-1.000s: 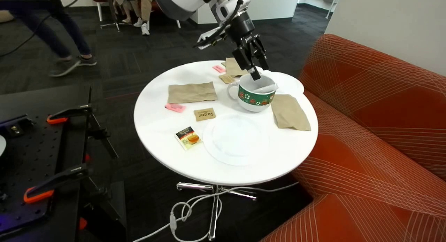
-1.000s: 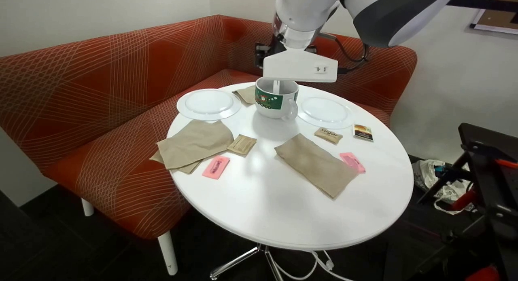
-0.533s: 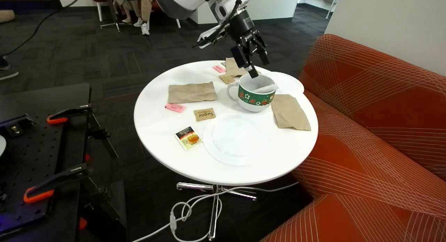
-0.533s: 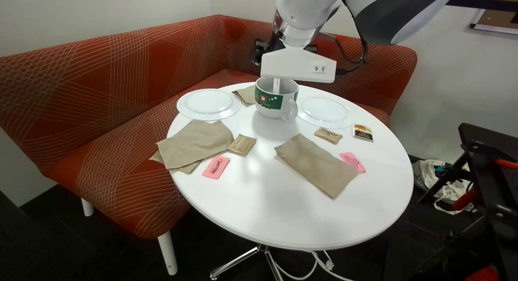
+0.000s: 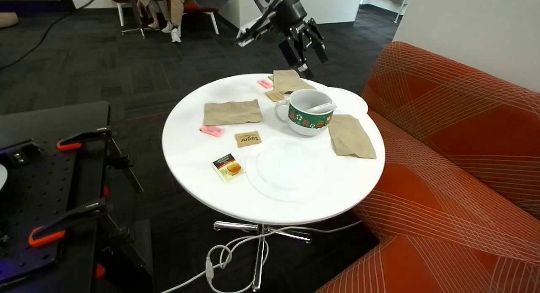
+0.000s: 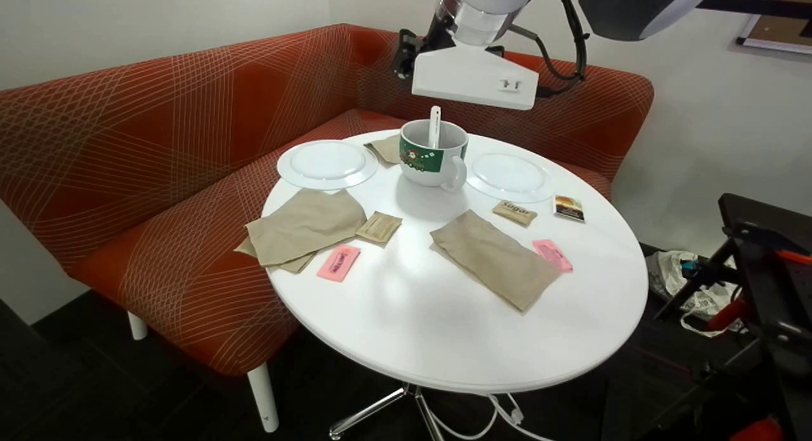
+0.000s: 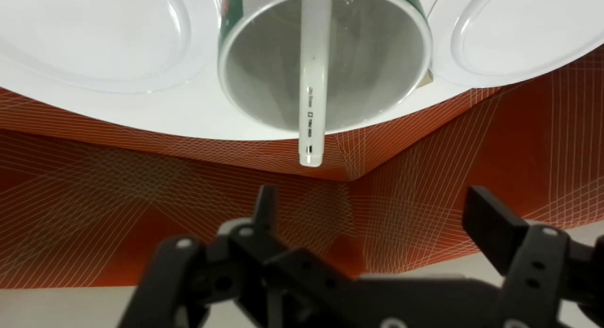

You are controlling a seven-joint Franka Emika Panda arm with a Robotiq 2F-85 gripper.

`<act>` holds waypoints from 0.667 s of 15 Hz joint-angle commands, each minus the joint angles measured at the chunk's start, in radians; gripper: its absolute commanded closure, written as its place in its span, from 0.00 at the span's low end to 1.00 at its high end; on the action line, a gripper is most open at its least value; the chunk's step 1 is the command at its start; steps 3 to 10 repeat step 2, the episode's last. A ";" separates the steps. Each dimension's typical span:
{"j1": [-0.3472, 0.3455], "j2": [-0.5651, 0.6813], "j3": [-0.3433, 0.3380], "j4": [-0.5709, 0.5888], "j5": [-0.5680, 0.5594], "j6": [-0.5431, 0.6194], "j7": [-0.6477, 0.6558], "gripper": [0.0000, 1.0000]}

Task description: Pick up the marker and put it in the cup

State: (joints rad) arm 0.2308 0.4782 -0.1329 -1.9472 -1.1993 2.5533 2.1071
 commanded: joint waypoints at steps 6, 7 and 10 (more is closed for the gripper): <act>-0.037 0.004 0.042 0.003 -0.015 -0.015 0.004 0.00; -0.037 0.004 0.042 0.003 -0.015 -0.015 0.004 0.00; -0.037 0.004 0.042 0.003 -0.015 -0.015 0.004 0.00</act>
